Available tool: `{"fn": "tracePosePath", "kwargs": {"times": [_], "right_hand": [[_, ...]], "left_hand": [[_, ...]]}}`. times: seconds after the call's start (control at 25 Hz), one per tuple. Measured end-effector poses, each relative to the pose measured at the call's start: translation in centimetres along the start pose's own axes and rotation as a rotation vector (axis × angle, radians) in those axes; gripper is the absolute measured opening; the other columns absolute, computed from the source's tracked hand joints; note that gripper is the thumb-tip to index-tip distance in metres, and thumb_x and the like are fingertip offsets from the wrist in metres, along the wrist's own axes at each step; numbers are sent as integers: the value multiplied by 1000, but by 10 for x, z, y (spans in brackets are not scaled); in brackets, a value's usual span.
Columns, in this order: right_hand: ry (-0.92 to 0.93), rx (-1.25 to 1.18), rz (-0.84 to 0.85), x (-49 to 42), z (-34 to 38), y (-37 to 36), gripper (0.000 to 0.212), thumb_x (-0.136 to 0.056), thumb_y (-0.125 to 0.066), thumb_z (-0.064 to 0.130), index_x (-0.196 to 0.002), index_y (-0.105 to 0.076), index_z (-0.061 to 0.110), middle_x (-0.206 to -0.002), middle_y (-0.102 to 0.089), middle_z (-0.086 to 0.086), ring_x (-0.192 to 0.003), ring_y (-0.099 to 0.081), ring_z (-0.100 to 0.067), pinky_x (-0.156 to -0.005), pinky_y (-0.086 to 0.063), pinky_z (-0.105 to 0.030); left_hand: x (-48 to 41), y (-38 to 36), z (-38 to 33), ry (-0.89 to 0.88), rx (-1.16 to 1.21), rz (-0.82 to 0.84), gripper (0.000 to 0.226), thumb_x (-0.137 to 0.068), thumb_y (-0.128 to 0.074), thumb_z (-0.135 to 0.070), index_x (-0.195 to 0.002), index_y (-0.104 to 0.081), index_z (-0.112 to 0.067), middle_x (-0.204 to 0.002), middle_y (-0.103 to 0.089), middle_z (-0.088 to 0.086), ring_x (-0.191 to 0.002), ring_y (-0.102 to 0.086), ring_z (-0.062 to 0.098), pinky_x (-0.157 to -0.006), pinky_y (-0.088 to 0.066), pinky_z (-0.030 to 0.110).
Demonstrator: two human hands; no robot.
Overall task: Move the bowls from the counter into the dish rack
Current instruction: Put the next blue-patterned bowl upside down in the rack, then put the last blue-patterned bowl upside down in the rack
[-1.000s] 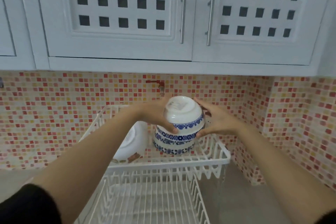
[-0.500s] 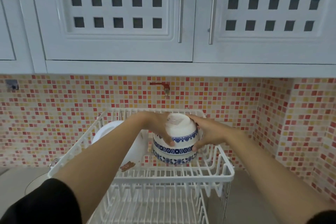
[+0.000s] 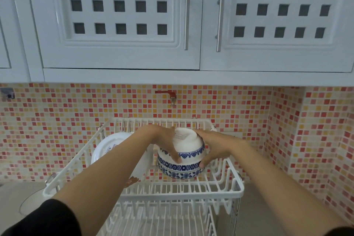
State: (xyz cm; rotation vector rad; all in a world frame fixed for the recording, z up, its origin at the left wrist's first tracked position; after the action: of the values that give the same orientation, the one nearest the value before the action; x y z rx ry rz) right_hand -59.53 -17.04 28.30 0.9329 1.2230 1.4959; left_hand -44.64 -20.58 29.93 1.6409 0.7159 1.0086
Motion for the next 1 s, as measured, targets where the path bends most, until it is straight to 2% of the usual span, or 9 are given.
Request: {"fn": "tracePosePath", "kwargs": {"times": [0.08,0.2,0.36,0.52,0.64,0.76,0.84,0.92,1.0], "right_hand": [[-18,1,-3,2,4,2,110,-56,-88,39,-144,-22,37,-148,-39,10,-134,-39,-16,-111,-35,-38],[-71,15,4,9,8,5,107,-62,-85,32,-147,-21,27,-151,-35,5,-136,-37,-19,-112,-34,-37],[-104,0,-72,19,26,19,91,-79,-68,14,-151,-13,19,-159,-17,-1,-145,-22,-21,-118,-24,-37],[-77,17,-296,28,75,39,62,-97,-45,32,-150,-16,19,-159,-20,-1,-145,-24,-18,-118,-22,-37],[-11,-51,-401,28,143,43,55,-100,-34,36,-150,-19,18,-158,-23,-1,-144,-26,-17,-115,-22,-33],[29,-140,-425,15,220,27,54,-101,-32,36,-151,-20,18,-158,-22,-1,-145,-21,-17,-115,-20,-33],[59,-172,-419,0,267,11,56,-100,-32,38,-151,-19,17,-158,-22,-2,-145,-23,-19,-115,-21,-34],[90,-196,-401,-18,319,-9,57,-100,-32,40,-151,-20,17,-157,-26,-3,-143,-28,-21,-115,-25,-37],[101,-199,-372,-35,365,-33,58,-99,-31,42,-150,-22,16,-155,-31,-6,-140,-34,-23,-114,-30,-39]], "left_hand": [[0,0,0,3,-35,-17,120,-67,-75,-57,-153,2,-23,-160,-20,0,-144,-28,26,-113,-32,41],[7,0,-1,-57,-42,-69,120,-71,-72,-55,-153,8,-18,-163,-9,2,-147,-23,25,-116,-27,40],[31,18,3,-202,31,-278,78,-92,-55,-39,-152,-14,-11,-159,-25,8,-142,-33,26,-114,-29,37],[73,36,27,-242,102,-529,51,-100,-40,-25,-148,-31,-9,-151,-41,12,-134,-46,29,-109,-36,37],[117,43,76,-232,213,-661,42,-100,-37,-22,-139,-45,-8,-137,-54,14,-126,-52,29,-102,-42,37],[161,38,149,-169,225,-697,29,-101,-33,-20,-112,-56,-7,-106,-63,14,-97,-60,27,-74,-43,31],[187,31,196,-106,198,-692,31,-101,-31,-21,-112,-56,-6,-106,-65,17,-94,-63,32,-62,-39,28],[215,18,248,-39,172,-681,39,-102,-31,-24,-126,-53,-3,-119,-63,18,-95,-61,30,-68,-41,28],[239,-1,295,40,152,-645,42,-102,-30,-25,-130,-50,-2,-129,-59,18,-98,-58,28,-79,-45,32]]}}
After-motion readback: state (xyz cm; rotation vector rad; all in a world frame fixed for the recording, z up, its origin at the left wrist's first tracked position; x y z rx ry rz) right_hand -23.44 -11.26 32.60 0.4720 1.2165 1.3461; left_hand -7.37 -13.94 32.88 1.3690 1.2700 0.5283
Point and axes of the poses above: each hand's wrist, its own x-axis away from the middle knuckle, its own y-axis out of the back of the hand, z = x × y, the point moved 6 cm from there along -x, towards the middle knuckle
